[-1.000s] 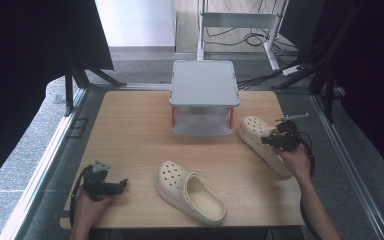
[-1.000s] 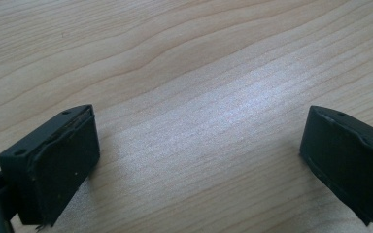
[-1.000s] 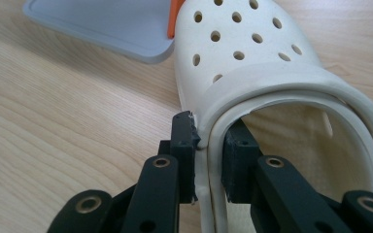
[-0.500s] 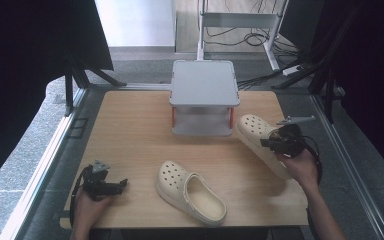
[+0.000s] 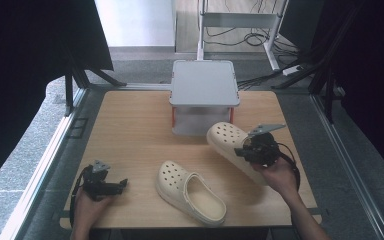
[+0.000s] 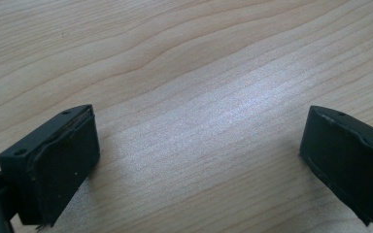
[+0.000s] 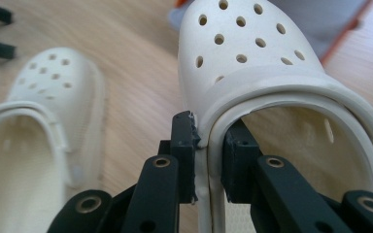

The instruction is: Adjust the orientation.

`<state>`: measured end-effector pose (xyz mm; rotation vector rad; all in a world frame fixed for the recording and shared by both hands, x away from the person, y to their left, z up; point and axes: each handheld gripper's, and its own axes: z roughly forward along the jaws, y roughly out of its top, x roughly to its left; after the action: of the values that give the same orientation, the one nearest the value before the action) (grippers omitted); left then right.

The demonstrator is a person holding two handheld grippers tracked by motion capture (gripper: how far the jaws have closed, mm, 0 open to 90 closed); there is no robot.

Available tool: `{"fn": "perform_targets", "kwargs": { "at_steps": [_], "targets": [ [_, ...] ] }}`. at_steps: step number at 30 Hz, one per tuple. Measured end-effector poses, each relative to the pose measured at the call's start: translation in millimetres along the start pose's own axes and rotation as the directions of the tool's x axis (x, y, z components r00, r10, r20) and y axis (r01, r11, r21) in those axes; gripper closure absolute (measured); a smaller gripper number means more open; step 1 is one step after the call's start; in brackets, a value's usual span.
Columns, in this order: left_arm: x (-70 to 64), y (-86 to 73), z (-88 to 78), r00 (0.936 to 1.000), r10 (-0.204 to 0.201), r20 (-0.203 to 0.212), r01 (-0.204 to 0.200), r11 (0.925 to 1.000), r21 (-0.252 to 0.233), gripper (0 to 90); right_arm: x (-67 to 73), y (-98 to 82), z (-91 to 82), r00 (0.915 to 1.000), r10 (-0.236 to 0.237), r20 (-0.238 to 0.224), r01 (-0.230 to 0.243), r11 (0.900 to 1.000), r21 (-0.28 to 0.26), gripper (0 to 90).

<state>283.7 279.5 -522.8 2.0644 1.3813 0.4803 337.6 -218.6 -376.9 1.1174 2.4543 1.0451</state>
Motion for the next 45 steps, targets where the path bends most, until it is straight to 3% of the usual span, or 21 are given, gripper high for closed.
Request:
{"fn": "perform_targets", "kwargs": {
  "at_steps": [1,5,10,18,28,34,36,40,44,45],
  "targets": [
    [0.0,0.0,-0.1,1.0000,0.000,0.001,0.000,1.0000,0.001,0.5,11.5,3.3,7.0,0.9996,-0.019,-0.022,0.019,1.000,0.000,77.8],
    [0.1,0.0,-0.1,1.0000,0.000,0.001,0.000,1.0000,0.001,0.5,29.8,7.7,21.6,0.9975,-0.045,-0.054,0.045,0.999,0.006,77.7],
    [0.1,0.1,-0.2,1.0000,0.000,0.001,0.000,1.0000,0.002,0.5,50.8,9.7,45.0,0.9958,-0.065,-0.065,0.067,0.997,0.026,77.7],
    [-0.3,-0.1,-0.1,1.0000,-0.003,0.000,0.003,1.0000,0.000,0.5,71.9,4.8,74.0,0.9939,-0.082,-0.074,0.087,0.994,0.069,77.7],
    [-0.1,0.0,-0.2,1.0000,-0.003,0.001,0.003,1.0000,0.001,0.5,79.2,-1.1,84.7,0.9901,-0.046,-0.133,0.058,0.994,0.093,77.6],
    [-0.2,-0.1,-0.1,1.0000,-0.002,0.000,0.002,1.0000,0.001,0.6,73.0,-5.0,87.7,0.9864,-0.012,-0.164,0.029,0.995,0.100,73.9],
    [-0.2,0.0,-0.2,1.0000,-0.003,0.001,0.003,1.0000,0.002,0.6,69.2,-4.4,83.5,0.9831,-0.012,-0.183,0.027,0.996,0.082,65.9],
    [-0.2,0.0,-0.2,1.0000,-0.003,0.001,0.003,1.0000,0.002,0.6,63.6,-2.9,72.3,0.9812,-0.068,-0.181,0.080,0.995,0.056,55.8],
    [-0.2,0.0,-0.2,1.0000,-0.003,0.001,0.003,1.0000,0.002,0.6,57.5,-3.9,60.0,0.9779,-0.073,-0.196,0.083,0.996,0.045,45.0],
    [-0.2,0.0,-0.2,1.0000,-0.003,0.001,0.003,1.0000,0.001,0.5,56.1,-5.4,57.1,0.9736,-0.074,-0.216,0.088,0.995,0.055,40.4]
  ]
}}
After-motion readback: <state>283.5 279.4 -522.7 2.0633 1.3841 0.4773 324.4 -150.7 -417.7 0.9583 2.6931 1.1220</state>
